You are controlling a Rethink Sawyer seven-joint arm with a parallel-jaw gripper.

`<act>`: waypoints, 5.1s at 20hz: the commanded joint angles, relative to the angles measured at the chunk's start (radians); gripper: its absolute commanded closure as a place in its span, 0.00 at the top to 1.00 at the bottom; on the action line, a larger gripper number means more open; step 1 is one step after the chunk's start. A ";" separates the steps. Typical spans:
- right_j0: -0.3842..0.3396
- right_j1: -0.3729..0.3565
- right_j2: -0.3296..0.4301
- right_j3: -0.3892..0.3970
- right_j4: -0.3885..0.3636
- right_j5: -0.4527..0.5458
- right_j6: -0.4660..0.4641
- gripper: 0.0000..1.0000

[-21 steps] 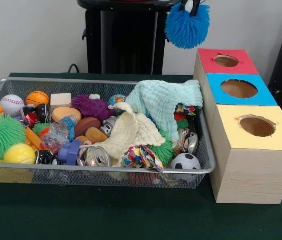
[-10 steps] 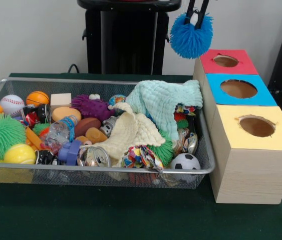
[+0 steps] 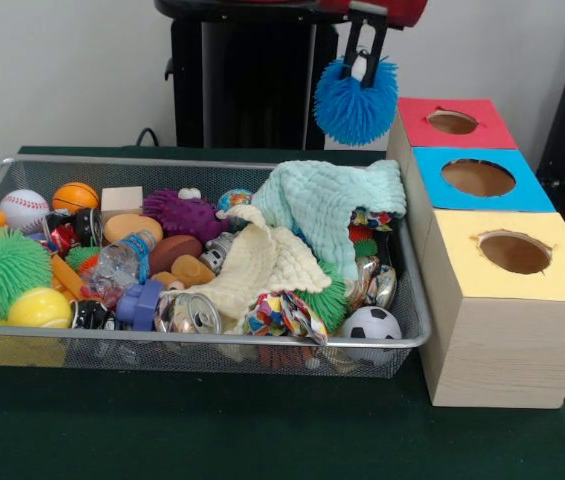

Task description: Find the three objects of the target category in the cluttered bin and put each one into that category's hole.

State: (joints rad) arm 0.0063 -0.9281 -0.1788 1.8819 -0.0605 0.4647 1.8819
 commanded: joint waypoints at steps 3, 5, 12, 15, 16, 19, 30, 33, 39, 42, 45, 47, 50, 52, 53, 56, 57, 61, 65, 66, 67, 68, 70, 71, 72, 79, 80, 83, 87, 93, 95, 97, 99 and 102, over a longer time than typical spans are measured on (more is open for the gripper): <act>-0.079 0.032 0.147 0.079 -0.095 -0.069 -0.050 0.00; -0.098 0.039 0.162 0.083 -0.118 -0.103 -0.055 0.00; -0.137 0.094 0.181 0.059 -0.214 -0.191 -0.034 0.00; -0.157 0.119 0.198 0.048 -0.235 -0.199 -0.024 0.00; -0.161 0.128 0.202 0.038 -0.240 -0.192 -0.026 0.00; -0.179 0.154 0.218 0.016 -0.260 -0.194 -0.026 0.00; -0.197 0.184 0.243 -0.028 -0.324 -0.140 -0.042 1.00; -0.211 0.182 0.259 -0.024 -0.329 -0.126 -0.052 1.00; -0.176 0.144 0.240 -0.017 -0.298 -0.088 0.005 1.00; -0.163 0.134 0.243 -0.031 -0.291 -0.062 0.002 1.00; -0.166 0.137 0.251 -0.041 -0.287 -0.041 -0.010 1.00; -0.174 0.138 0.262 -0.045 -0.287 -0.041 -0.020 1.00; -0.188 0.140 0.279 -0.048 -0.287 -0.024 -0.040 1.00; -0.198 0.141 0.290 -0.053 -0.286 -0.019 -0.051 1.00; -0.204 0.139 0.297 -0.057 -0.287 -0.015 -0.059 1.00; -0.220 0.122 0.304 -0.084 -0.290 0.038 -0.093 1.00; -0.232 0.112 0.312 -0.088 -0.290 0.048 -0.107 1.00; -0.284 0.094 0.348 -0.096 -0.296 0.049 -0.135 1.00; -0.365 0.088 0.402 -0.079 -0.285 0.035 -0.138 1.00; -0.382 0.085 0.416 -0.079 -0.284 0.033 -0.141 1.00; -0.404 0.082 0.433 -0.078 -0.279 0.037 -0.145 1.00; -0.425 0.079 0.443 -0.080 -0.274 0.054 -0.152 1.00; -0.466 0.081 0.471 -0.091 -0.267 0.074 -0.165 1.00; -0.481 0.081 0.479 -0.093 -0.260 0.078 -0.164 1.00; -0.492 0.080 0.483 -0.091 -0.258 0.081 -0.150 1.00; -0.565 0.077 0.550 -0.114 -0.293 0.096 -0.185 1.00; -0.576 0.080 0.557 -0.120 -0.299 0.095 -0.187 1.00; -0.584 0.089 0.553 -0.124 -0.322 0.082 -0.170 1.00; -0.575 0.092 0.545 -0.123 -0.361 0.093 -0.176 1.00; -0.533 0.129 0.526 -0.109 -0.424 0.088 -0.159 1.00; -0.531 0.146 0.526 -0.101 -0.437 0.069 -0.149 1.00; -0.526 0.169 0.516 -0.097 -0.460 0.032 -0.127 1.00; -0.512 0.188 0.495 -0.101 -0.486 -0.002 -0.098 1.00; -0.496 0.209 0.478 -0.113 -0.516 -0.011 -0.078 1.00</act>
State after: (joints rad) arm -0.5087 -0.7989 0.2853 1.7908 -0.4732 0.4350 1.8819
